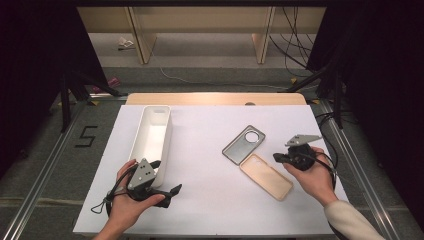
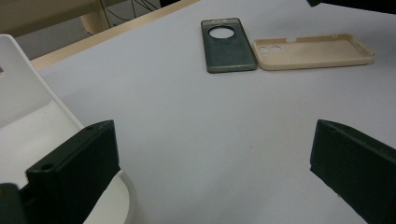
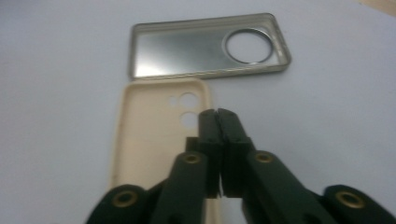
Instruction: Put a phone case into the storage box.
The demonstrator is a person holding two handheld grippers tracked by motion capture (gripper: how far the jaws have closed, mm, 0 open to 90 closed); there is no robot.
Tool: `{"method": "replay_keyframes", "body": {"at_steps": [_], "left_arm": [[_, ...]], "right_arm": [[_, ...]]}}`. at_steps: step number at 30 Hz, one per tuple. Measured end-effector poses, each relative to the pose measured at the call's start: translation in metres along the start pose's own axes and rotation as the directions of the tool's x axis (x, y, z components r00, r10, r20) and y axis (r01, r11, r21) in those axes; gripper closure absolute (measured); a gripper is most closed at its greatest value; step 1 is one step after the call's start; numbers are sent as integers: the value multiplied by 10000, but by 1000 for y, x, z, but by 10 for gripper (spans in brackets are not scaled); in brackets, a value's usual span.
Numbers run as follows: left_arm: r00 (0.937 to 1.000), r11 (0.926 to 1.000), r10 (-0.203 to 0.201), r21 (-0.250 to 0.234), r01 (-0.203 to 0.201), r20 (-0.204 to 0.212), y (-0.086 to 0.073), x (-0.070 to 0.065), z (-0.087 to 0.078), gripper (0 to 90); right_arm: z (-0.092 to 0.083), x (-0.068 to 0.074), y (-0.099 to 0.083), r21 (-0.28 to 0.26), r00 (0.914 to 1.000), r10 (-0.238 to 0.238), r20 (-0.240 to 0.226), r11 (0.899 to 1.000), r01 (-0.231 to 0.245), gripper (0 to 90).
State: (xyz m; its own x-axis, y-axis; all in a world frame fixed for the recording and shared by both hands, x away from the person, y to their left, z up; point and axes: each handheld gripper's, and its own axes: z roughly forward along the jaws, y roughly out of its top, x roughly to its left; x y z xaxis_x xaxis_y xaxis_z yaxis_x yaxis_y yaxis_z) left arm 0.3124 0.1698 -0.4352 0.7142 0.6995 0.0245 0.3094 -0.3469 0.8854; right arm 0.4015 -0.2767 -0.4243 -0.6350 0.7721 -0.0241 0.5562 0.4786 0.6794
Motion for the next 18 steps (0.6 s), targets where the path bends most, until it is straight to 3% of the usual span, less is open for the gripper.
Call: {"method": "replay_keyframes", "body": {"at_steps": [3,6,10,18], "left_arm": [[10000,10000,-27,-4,27,3,0,1,0,5],[10000,10000,-74,-48,74,-4,-1,1,-1,5],[10000,10000,-14,-33,14,21,-1,0,-1,5],[10000,10000,-62,-60,63,31,-1,0,-2,5]], "right_arm": [[17,-11,17,653,9995,60,312,9978,-80,900],[38,-21,30,1445,9985,68,537,9894,-145,900],[62,-33,43,2461,9963,122,853,9687,-330,900],[90,-44,62,3583,9924,107,1228,9320,-543,900]]}}
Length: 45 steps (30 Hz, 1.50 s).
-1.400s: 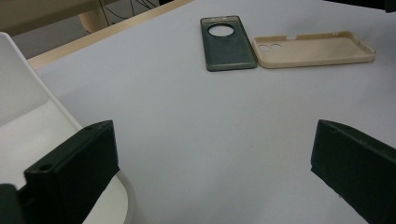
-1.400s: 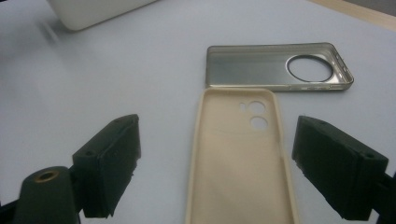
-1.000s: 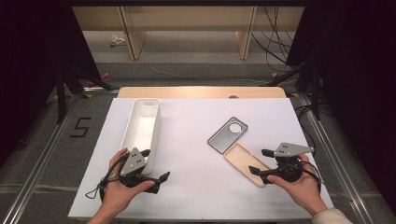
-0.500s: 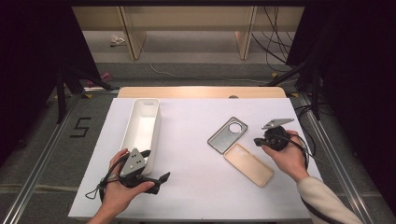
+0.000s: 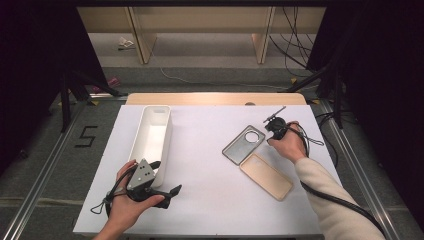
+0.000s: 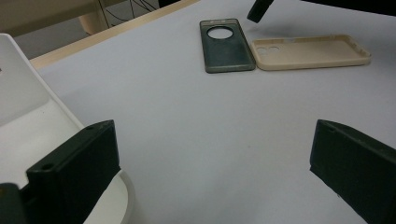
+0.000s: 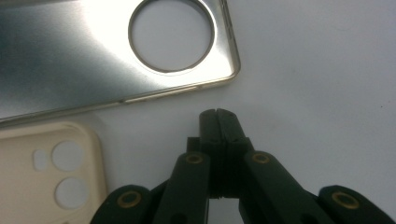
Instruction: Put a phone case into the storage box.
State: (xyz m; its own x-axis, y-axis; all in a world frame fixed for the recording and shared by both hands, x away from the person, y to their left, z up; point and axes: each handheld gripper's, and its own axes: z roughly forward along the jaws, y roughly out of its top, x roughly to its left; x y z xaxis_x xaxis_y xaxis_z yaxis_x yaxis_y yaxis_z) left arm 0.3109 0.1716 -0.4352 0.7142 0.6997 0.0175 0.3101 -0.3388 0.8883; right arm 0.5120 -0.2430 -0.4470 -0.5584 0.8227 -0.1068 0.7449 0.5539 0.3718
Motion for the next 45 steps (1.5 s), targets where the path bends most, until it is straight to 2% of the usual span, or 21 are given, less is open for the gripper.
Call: {"method": "replay_keyframes", "body": {"at_steps": [6,12,23,30,35,42,45], "left_arm": [[10000,10000,-35,-2,35,1,0,0,0,5],[10000,10000,-24,9,24,7,0,-1,0,5],[10000,10000,-27,-8,27,17,-1,-1,0,5],[10000,10000,-3,-13,3,37,0,-1,0,5],[10000,10000,-1,-13,1,52,0,-1,0,5],[10000,10000,-2,-22,2,54,-1,-1,-1,6],[10000,10000,-1,-32,2,64,-1,-1,-1,6]], "right_arm": [[8,-4,9,602,9999,-105,76,9981,100,900],[13,-5,12,976,9995,-195,245,9951,171,900],[20,-2,23,1102,9972,-471,577,9931,405,900],[24,3,31,1030,9951,-567,808,9935,483,900],[27,8,39,782,9939,-710,840,9948,644,900],[34,22,54,404,9930,-864,808,9957,833,900],[36,29,60,269,9912,-1084,762,9939,1066,900]]}}
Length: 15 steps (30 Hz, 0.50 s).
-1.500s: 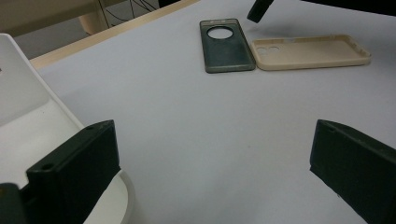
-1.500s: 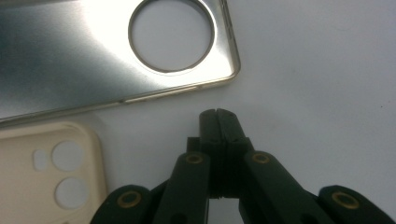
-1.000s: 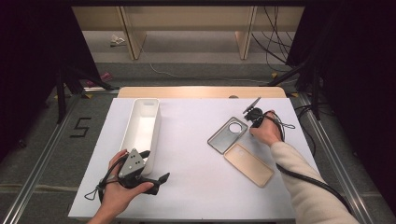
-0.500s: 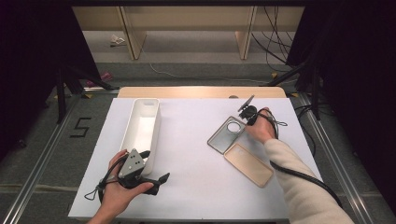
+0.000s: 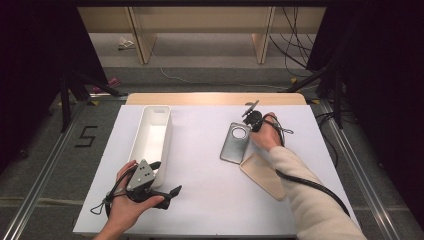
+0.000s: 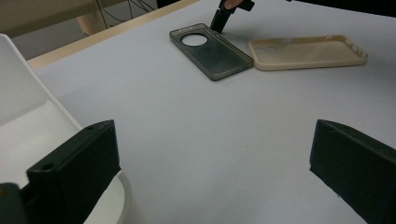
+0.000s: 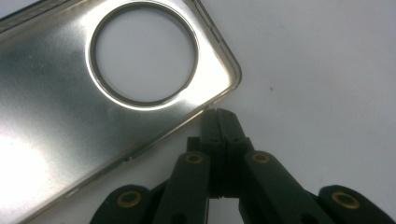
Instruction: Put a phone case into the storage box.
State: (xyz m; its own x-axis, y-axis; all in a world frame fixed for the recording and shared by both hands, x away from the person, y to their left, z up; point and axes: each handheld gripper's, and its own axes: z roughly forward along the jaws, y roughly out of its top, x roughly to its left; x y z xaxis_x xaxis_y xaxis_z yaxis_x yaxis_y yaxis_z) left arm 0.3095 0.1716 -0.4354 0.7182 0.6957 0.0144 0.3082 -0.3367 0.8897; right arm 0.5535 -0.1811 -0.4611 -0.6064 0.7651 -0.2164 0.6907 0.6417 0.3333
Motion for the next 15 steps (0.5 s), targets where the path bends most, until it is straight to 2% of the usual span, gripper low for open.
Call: {"method": "replay_keyframes", "body": {"at_steps": [10,15], "left_arm": [[10000,10000,30,15,-30,13,0,0,0,7],[10000,10000,72,56,-72,13,0,0,0,8]], "right_arm": [[2,20,16,-280,9995,-241,-196,9993,235,900],[3,25,20,-293,9993,-295,-214,9992,289,900]]}}
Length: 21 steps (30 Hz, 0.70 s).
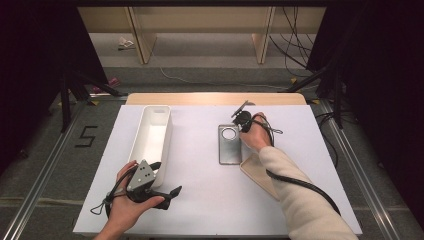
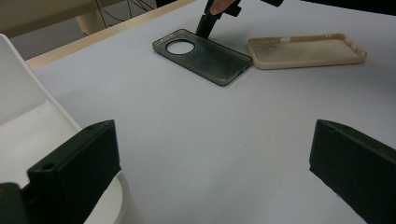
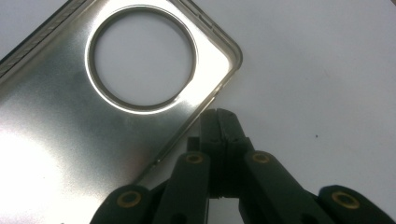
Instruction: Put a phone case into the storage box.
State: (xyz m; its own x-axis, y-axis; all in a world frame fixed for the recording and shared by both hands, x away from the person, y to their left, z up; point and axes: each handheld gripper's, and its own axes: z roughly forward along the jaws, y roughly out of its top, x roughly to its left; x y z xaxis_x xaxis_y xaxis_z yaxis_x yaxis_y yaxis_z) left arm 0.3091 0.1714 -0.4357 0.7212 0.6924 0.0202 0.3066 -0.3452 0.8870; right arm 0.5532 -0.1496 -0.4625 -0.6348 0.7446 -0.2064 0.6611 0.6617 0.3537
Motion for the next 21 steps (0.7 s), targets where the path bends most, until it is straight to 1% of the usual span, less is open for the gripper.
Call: {"method": "replay_keyframes", "body": {"at_steps": [5,7,11,12,13,14,15,16,17,18,19,21], "left_arm": [[10000,10000,-9,11,9,7,0,0,0,8],[10000,10000,-11,18,11,5,0,0,0,8],[10000,10000,-2,32,2,9,0,0,0,8],[10000,10000,-3,38,3,13,-1,0,0,9],[10000,10000,-2,41,2,6,-1,0,0,9],[10000,10000,-9,36,9,8,-1,0,0,9],[10000,10000,1,42,-1,14,-1,0,0,9],[10000,10000,4,45,-4,19,-1,0,0,9],[10000,10000,4,40,-4,27,-1,0,0,10],[10000,10000,11,46,-11,20,-1,-1,1,10],[10000,10000,13,50,-13,17,-1,-1,1,10],[10000,10000,35,69,-35,16,-1,-1,1,10]], "right_arm": [[-1,2,0,46,9999,147,-9,9999,-147,900],[-1,1,-1,-20,10000,76,-21,10000,-76,900],[-8,0,-4,-89,10000,79,-56,9999,-79,900],[-11,0,-6,-243,9999,-59,-96,9997,57,900],[-13,0,-6,-363,9998,-163,-151,9992,157,872],[-18,0,-7,-573,9990,-335,-280,9978,319,842],[-21,1,-8,-650,9986,-450,-278,9970,431,805],[-25,2,-9,-703,9970,-707,-308,9952,684,758],[-29,3,-10,-781,9937,-1008,-487,9922,968,712],[-32,4,-12,-883,9908,-1180,-667,9898,1119,679],[-35,6,-14,-1081,9861,-1497,-718,9840,1415,638],[-41,8,-19,-1402,9698,-2227,-993,9680,2079,547]]}}
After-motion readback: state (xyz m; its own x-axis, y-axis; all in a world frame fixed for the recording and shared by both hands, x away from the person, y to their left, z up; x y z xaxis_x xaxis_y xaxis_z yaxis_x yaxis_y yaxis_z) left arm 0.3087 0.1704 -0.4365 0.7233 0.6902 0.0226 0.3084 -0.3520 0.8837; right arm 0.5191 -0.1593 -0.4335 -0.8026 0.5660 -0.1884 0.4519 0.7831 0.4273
